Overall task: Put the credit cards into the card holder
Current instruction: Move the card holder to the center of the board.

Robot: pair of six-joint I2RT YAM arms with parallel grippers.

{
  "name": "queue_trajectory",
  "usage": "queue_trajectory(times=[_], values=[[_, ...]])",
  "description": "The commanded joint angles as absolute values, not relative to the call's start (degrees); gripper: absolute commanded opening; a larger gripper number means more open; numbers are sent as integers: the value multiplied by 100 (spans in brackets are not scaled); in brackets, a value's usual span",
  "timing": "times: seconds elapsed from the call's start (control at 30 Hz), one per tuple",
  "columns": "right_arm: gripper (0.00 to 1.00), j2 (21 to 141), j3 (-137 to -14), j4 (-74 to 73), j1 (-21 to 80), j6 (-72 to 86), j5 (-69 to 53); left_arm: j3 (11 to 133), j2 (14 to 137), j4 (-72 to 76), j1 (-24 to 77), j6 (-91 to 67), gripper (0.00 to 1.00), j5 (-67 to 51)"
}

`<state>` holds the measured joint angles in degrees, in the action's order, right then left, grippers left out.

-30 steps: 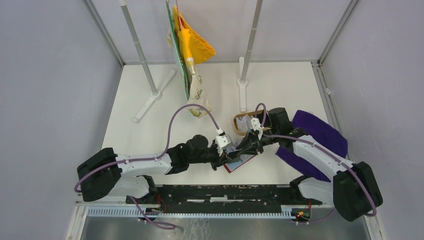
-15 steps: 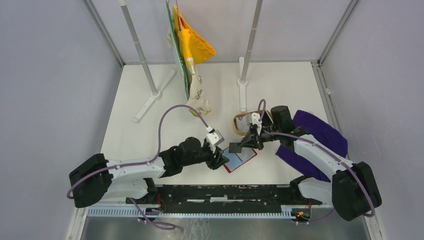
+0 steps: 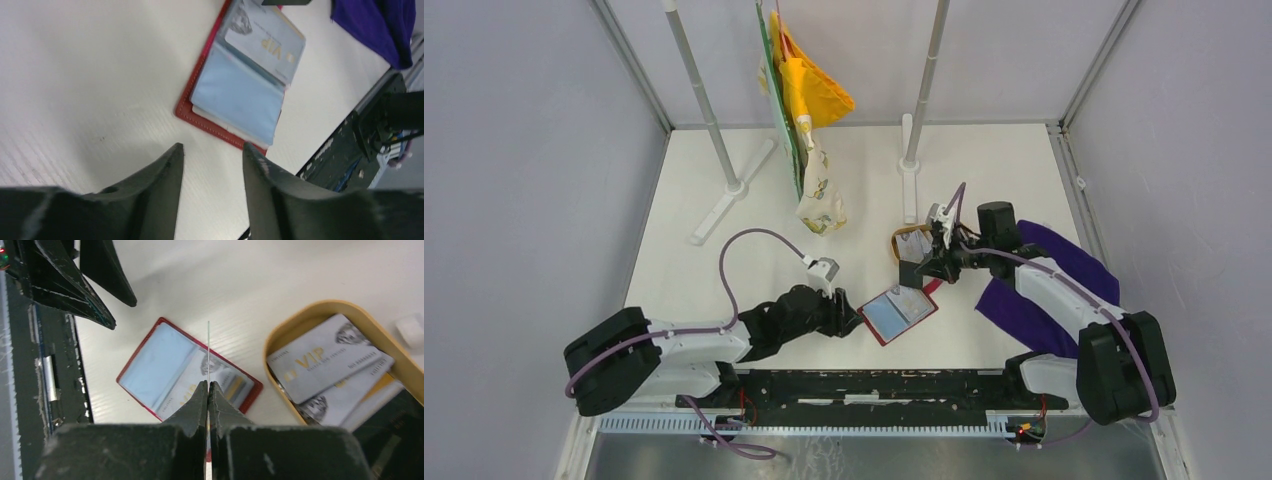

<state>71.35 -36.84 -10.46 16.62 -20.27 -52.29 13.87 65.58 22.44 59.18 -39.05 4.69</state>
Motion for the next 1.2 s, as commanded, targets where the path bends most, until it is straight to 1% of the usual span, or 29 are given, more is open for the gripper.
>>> queue_trajectory(times=[0.0, 0.1, 0.3, 0.4, 0.57, 0.73, 0.9, 1.0, 1.17], values=[[0, 6875, -3961, -987, 1201, -1898, -4966, 2198, 7091, 2730, 5596, -4234, 48, 809], [0, 6624, -3853, -830, 899, -1776, -4972, 2911, 7853, 2476, 5391, -4046, 30, 661], [0, 6531, -3814, -721, 712, -1648, -5019, 4550, 9438, 1446, 5230, -3681, 12, 1079], [0, 6530, -3819, -721, 686, -1628, -5036, 5132, 10109, 1206, 5206, -3552, 10, 1224], [0, 6513, -3806, -697, 669, -1600, -5060, 5978, 10836, 928, 5152, -3312, 9, 1183], [0, 6513, -3819, -717, 657, -1627, -5106, 6690, 11338, 937, 5153, -3172, 10, 702], [0, 6472, -3840, -862, 607, -1863, -5291, 7248, 11707, 1003, 5150, -3131, 13, 243], [0, 6460, -3875, -984, 577, -2043, -5450, 7126, 11583, 1108, 5151, -3120, 16, 223], [0, 6451, -3911, -1125, 558, -2197, -5688, 6069, 10556, 1408, 5147, -3162, 25, 395]])
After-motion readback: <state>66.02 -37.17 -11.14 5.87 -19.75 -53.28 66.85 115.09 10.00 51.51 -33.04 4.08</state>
